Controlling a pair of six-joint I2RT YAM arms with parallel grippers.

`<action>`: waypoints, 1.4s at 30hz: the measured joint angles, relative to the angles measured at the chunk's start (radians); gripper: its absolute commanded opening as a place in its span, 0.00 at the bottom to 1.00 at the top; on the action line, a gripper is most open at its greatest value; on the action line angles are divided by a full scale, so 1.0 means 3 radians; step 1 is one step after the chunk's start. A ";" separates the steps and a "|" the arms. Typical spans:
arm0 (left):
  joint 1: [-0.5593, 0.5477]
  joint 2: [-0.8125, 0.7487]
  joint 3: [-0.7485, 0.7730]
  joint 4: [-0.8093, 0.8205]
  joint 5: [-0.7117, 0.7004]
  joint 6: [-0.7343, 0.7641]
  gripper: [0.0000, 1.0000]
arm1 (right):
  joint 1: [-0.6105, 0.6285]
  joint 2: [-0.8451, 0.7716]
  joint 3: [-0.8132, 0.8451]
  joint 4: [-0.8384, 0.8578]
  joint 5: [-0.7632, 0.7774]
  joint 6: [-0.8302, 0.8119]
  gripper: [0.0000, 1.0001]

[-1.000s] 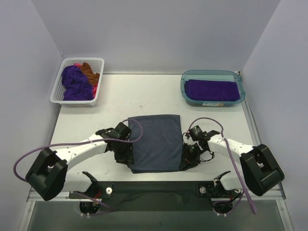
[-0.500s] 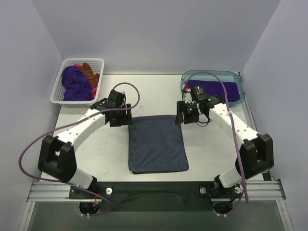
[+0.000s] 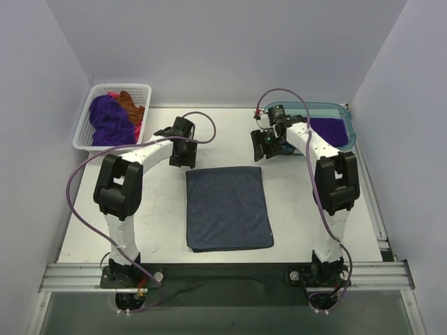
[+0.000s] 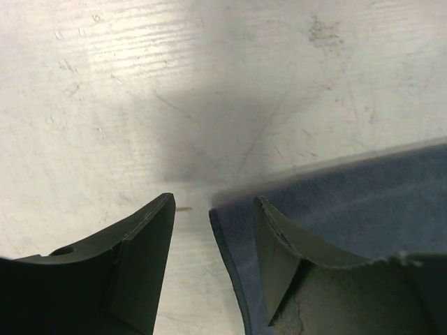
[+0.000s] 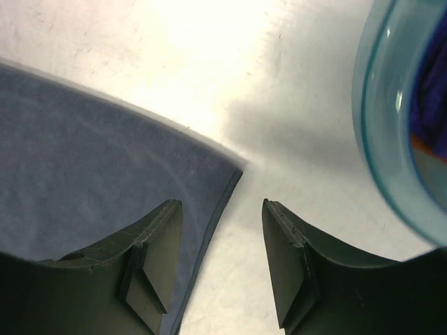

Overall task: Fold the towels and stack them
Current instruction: Fold the towel

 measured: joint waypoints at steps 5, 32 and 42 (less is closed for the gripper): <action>0.0034 0.0210 0.0067 0.0022 -0.0043 0.0072 0.55 | 0.0010 0.0281 0.0175 0.0008 0.0029 -0.0109 0.48; 0.0052 0.0262 0.0053 0.0060 -0.0209 0.0192 0.59 | 0.0164 0.0688 0.0286 -0.0192 0.0411 -0.0341 0.22; 0.0086 -0.0223 -0.0153 0.0191 0.0013 0.0286 0.64 | 0.0205 0.0708 0.0331 -0.0244 0.0462 -0.0402 0.00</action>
